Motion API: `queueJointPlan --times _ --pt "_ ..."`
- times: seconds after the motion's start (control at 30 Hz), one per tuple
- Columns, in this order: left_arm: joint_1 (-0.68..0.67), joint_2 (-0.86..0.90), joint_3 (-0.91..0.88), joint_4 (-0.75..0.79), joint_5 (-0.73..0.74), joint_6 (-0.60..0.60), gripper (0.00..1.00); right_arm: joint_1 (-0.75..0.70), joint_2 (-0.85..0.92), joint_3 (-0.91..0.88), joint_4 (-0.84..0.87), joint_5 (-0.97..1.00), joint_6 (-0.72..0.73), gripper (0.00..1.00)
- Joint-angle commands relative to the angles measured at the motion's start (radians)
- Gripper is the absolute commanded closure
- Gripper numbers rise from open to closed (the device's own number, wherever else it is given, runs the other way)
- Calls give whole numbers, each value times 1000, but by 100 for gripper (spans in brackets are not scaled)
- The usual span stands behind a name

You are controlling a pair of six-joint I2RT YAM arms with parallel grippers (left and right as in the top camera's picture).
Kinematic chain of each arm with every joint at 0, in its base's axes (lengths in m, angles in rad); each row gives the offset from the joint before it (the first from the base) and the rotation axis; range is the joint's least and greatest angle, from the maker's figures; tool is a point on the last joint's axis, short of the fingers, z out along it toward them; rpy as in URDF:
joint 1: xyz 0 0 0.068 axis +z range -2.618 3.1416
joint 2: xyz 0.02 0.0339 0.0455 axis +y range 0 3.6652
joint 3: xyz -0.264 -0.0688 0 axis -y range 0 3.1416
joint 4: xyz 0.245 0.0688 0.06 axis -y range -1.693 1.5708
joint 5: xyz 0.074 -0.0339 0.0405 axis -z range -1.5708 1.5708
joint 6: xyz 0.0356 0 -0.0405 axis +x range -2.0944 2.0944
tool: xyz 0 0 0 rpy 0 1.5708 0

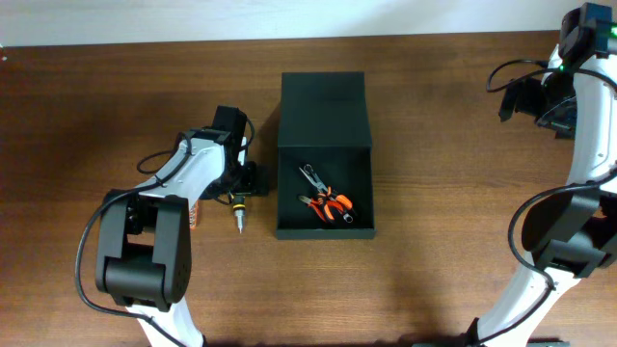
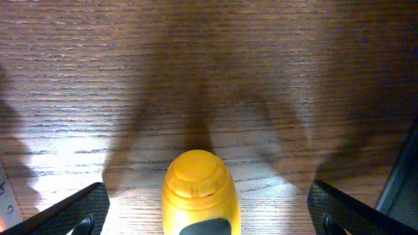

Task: Pack container
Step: 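Move the left gripper over the screwdriver and close on its handle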

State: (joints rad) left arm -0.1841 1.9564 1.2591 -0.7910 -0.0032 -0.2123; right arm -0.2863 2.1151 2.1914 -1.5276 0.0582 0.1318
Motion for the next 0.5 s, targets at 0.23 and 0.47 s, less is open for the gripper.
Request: queueJointPlan --times 0.23,0.47 --pt "2 10 16 -13 -19 -35 1 5 -1 -5 3 -10 12 1" --pt "3 10 16 -21 -20 -56 1 5 -1 -5 3 -10 12 1"
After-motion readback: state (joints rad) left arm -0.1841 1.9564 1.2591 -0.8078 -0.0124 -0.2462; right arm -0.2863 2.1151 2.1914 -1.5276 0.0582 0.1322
